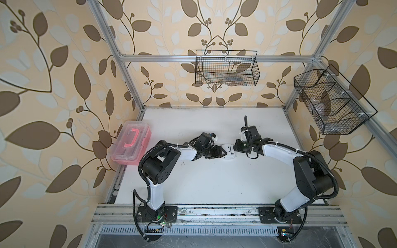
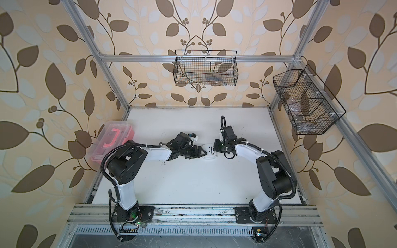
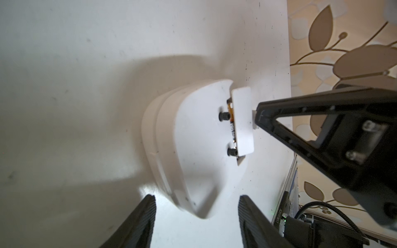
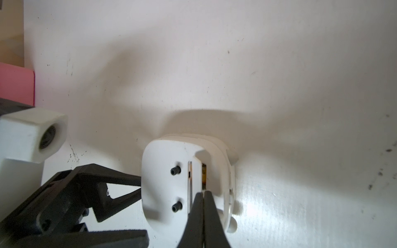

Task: Insert the battery into the alarm
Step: Install the cover on the alarm.

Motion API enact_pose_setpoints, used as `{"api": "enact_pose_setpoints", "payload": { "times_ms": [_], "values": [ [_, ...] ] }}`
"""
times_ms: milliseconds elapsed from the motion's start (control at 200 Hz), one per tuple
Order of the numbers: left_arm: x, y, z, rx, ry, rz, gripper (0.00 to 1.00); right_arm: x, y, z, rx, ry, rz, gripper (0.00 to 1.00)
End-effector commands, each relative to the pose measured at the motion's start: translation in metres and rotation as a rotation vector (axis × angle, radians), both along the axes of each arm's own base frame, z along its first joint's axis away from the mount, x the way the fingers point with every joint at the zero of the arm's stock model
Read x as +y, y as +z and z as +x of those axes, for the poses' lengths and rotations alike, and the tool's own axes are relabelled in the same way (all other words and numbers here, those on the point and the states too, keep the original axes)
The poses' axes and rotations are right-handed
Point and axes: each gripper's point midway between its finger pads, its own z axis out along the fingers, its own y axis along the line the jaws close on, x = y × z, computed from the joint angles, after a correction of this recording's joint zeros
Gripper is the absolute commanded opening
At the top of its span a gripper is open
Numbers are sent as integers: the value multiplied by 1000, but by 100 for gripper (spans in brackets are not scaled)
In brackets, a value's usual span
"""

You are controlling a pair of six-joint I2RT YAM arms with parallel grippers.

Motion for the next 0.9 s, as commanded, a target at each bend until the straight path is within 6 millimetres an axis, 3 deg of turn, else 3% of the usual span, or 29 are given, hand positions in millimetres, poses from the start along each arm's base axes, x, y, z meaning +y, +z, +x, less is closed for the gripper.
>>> {"api": "enact_pose_setpoints", "payload": {
  "times_ms": [0, 630, 895],
  "values": [
    [-3, -3, 0, -11, -9, 12, 64, 4, -2, -2, 18, 23, -10, 0],
    [-5, -10, 1, 1, -10, 18, 63, 12, -12, -5, 54, 16, -15, 0],
    [-6, -17, 2, 12, -15, 25, 57, 13, -20, -10, 100, -15, 8, 0]
  ]
}}
